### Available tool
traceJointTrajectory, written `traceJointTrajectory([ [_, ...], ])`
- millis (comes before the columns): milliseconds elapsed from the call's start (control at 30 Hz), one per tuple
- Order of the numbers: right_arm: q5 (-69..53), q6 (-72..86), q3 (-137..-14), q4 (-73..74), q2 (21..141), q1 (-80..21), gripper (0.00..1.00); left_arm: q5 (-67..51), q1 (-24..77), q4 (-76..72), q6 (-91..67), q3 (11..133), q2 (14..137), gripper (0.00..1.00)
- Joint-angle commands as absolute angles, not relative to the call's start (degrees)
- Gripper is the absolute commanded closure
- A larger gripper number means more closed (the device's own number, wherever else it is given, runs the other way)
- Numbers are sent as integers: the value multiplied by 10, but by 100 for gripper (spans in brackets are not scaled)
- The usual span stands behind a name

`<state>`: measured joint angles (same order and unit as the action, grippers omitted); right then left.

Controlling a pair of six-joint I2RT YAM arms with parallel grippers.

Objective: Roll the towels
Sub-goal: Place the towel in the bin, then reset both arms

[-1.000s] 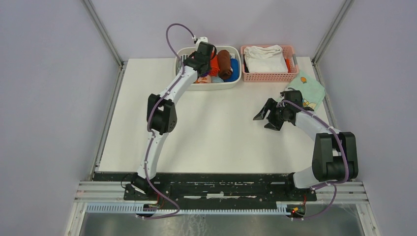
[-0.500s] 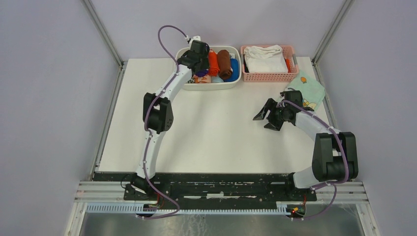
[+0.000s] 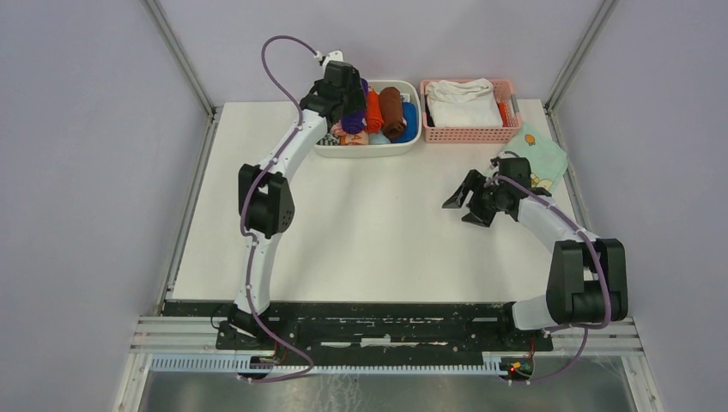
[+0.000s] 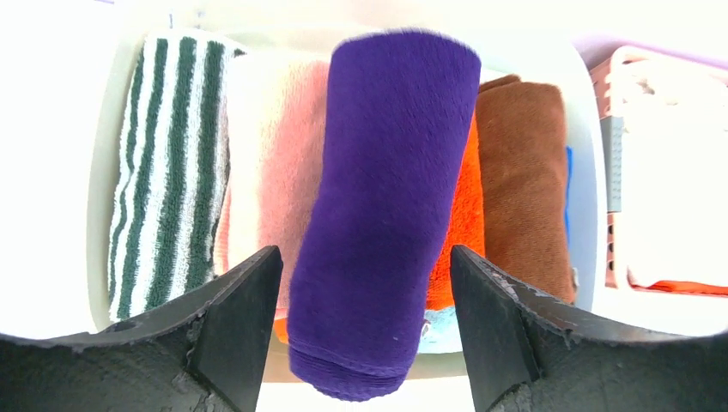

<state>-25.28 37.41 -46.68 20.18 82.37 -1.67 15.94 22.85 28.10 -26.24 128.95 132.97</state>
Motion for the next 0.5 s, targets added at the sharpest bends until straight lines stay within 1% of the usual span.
traceJointTrajectory([
  [0, -253, 358, -476, 199, 790, -13, 20, 155, 226, 244, -277, 1286, 1270, 20],
  [167, -246, 349, -484, 218, 764, -12, 19, 147, 226, 240, -279, 1261, 1243, 17],
  [267, -241, 340, -498, 239, 744, -11, 18, 145, 225, 242, -275, 1224, 1201, 16],
  [367, -228, 320, -517, 266, 717, -11, 17, 138, 225, 235, -268, 1149, 1130, 13],
  [467, -213, 293, -539, 297, 695, -10, 15, 144, 223, 229, -258, 1043, 1031, 11],
])
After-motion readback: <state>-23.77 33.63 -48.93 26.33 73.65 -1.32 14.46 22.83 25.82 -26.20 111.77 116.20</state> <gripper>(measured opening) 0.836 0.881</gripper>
